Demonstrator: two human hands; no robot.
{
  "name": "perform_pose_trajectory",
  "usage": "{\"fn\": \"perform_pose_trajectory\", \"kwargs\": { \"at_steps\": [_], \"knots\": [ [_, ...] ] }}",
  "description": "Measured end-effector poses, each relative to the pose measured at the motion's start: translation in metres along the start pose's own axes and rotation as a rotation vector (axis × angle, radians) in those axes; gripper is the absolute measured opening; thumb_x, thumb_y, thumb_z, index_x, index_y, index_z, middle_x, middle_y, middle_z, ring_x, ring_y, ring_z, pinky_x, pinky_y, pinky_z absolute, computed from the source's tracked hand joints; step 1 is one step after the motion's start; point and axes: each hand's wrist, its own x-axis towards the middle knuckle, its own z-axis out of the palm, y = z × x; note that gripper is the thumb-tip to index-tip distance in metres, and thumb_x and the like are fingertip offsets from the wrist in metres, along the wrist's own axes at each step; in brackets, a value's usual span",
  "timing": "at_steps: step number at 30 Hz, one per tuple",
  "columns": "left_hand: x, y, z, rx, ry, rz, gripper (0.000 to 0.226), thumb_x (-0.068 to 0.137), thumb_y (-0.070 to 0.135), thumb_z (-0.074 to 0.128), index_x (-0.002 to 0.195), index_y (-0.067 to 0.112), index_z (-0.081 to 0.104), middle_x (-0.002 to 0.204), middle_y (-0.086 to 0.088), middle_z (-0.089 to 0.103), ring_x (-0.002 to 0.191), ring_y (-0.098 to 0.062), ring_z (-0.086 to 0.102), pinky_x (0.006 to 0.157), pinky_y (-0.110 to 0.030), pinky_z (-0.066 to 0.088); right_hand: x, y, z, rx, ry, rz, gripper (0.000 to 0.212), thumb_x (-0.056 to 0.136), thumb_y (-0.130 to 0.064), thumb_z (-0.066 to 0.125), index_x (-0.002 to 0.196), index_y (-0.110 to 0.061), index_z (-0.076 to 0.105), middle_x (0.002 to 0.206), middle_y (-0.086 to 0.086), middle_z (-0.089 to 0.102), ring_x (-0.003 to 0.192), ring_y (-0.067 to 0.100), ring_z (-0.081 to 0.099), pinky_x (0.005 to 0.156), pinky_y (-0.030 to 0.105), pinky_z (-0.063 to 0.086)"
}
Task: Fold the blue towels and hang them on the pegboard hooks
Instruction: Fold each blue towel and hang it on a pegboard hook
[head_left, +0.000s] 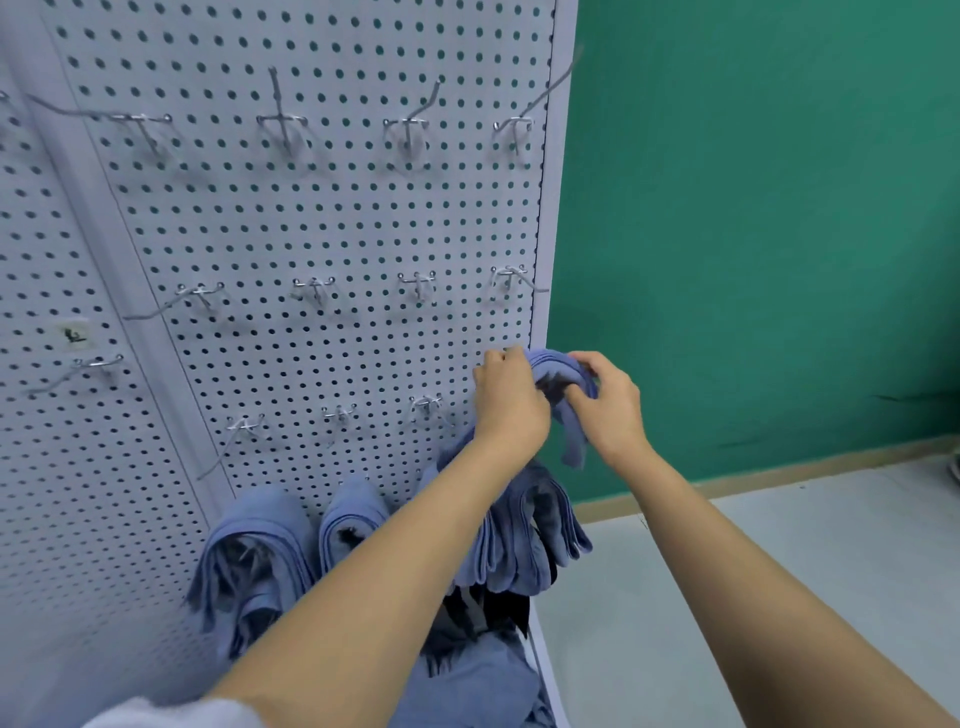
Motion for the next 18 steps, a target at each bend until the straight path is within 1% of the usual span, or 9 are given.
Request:
{"fn": "perform_pose_trajectory", "kwargs": {
  "at_steps": [2, 3, 5, 7, 9, 11, 13, 16, 18],
  "knots": [
    [0.002, 0.005, -0.004, -0.135, 0.026, -0.001, 0.03, 0.084, -0.006, 0.043, 0.109, 0.003, 0.056, 0.117, -0.018, 0.052, 0.111, -0.033, 0.046, 0.087, -0.037, 0.043, 0.004, -0.006, -0.003, 0.04, 0.045, -0.004, 0.037, 0.08, 0.005, 0.052, 0.107, -0.017, 0.065, 0.094, -0.005, 0.065, 0.087, 0.014, 0.059, 0.078, 0.018, 0.043],
    [0.002, 0.009, -0.004, -0.207, 0.048, -0.009, 0.031, 0.084, -0.006, 0.043, 0.11, 0.003, 0.057, 0.116, -0.017, 0.054, 0.11, -0.033, 0.049, 0.088, -0.037, 0.043, 0.007, -0.008, -0.005, 0.053, 0.063, -0.004, 0.037, 0.08, 0.005, 0.052, 0.107, -0.017, 0.065, 0.094, -0.005, 0.066, 0.088, 0.014, 0.059, 0.078, 0.018, 0.043],
    [0.002, 0.013, -0.002, -0.281, 0.092, -0.017, 0.038, 0.086, -0.008, 0.042, 0.119, 0.003, 0.057, 0.122, -0.015, 0.053, 0.113, -0.029, 0.049, 0.094, -0.033, 0.041, 0.009, -0.012, -0.007, 0.047, 0.071, 0.005, 0.037, 0.08, 0.006, 0.053, 0.109, -0.014, 0.065, 0.096, -0.003, 0.066, 0.087, 0.013, 0.058, 0.075, 0.014, 0.04],
    [0.003, 0.005, 0.004, -0.277, 0.123, -0.02, 0.04, 0.088, -0.008, 0.041, 0.124, 0.003, 0.054, 0.127, -0.013, 0.048, 0.117, -0.028, 0.047, 0.098, -0.03, 0.037, 0.008, -0.01, -0.008, -0.001, 0.011, 0.025, 0.036, 0.082, 0.005, 0.053, 0.112, -0.012, 0.064, 0.098, 0.0, 0.064, 0.088, 0.014, 0.056, 0.072, 0.01, 0.036],
    [0.001, -0.01, 0.012, -0.23, 0.122, -0.044, 0.043, 0.09, -0.008, 0.04, 0.13, 0.006, 0.051, 0.13, -0.012, 0.045, 0.12, -0.028, 0.045, 0.101, -0.03, 0.035, 0.004, -0.006, -0.005, -0.067, -0.103, 0.037, 0.034, 0.084, 0.004, 0.055, 0.114, -0.011, 0.063, 0.099, 0.0, 0.063, 0.09, 0.014, 0.055, 0.073, 0.011, 0.035],
    [-0.009, -0.023, 0.02, -0.158, 0.102, -0.053, 0.05, 0.093, -0.003, 0.043, 0.141, 0.012, 0.041, 0.135, -0.011, 0.039, 0.124, -0.027, 0.039, 0.105, -0.032, 0.032, -0.002, 0.0, -0.002, -0.087, -0.189, 0.055, 0.031, 0.087, 0.001, 0.056, 0.114, -0.013, 0.063, 0.098, 0.0, 0.063, 0.088, 0.014, 0.056, 0.074, 0.016, 0.039],
    [-0.02, -0.033, 0.029, -0.126, 0.071, -0.022, 0.059, 0.094, 0.0, 0.045, 0.148, 0.017, 0.027, 0.14, -0.009, 0.033, 0.127, -0.026, 0.035, 0.107, -0.033, 0.031, -0.009, 0.006, 0.001, -0.094, -0.222, 0.073, 0.028, 0.089, -0.004, 0.058, 0.115, -0.014, 0.061, 0.097, -0.001, 0.063, 0.086, 0.015, 0.056, 0.073, 0.019, 0.04],
    [-0.028, -0.042, 0.031, -0.152, 0.011, 0.012, 0.073, 0.093, -0.004, 0.045, 0.152, 0.022, 0.012, 0.145, -0.007, 0.027, 0.129, -0.023, 0.035, 0.107, -0.031, 0.033, -0.018, 0.011, 0.002, -0.127, -0.277, 0.098, 0.029, 0.09, -0.009, 0.061, 0.119, -0.013, 0.059, 0.1, 0.0, 0.063, 0.089, 0.017, 0.058, 0.075, 0.019, 0.038],
    [-0.029, -0.04, 0.027, -0.173, -0.053, -0.022, 0.077, 0.093, -0.003, 0.048, 0.153, 0.022, 0.006, 0.148, -0.008, 0.023, 0.134, -0.022, 0.031, 0.108, -0.03, 0.031, -0.024, 0.01, -0.001, -0.164, -0.319, 0.112, 0.034, 0.091, -0.01, 0.062, 0.124, -0.012, 0.055, 0.107, 0.002, 0.064, 0.09, 0.016, 0.056, 0.077, 0.02, 0.038]
  ]
}}
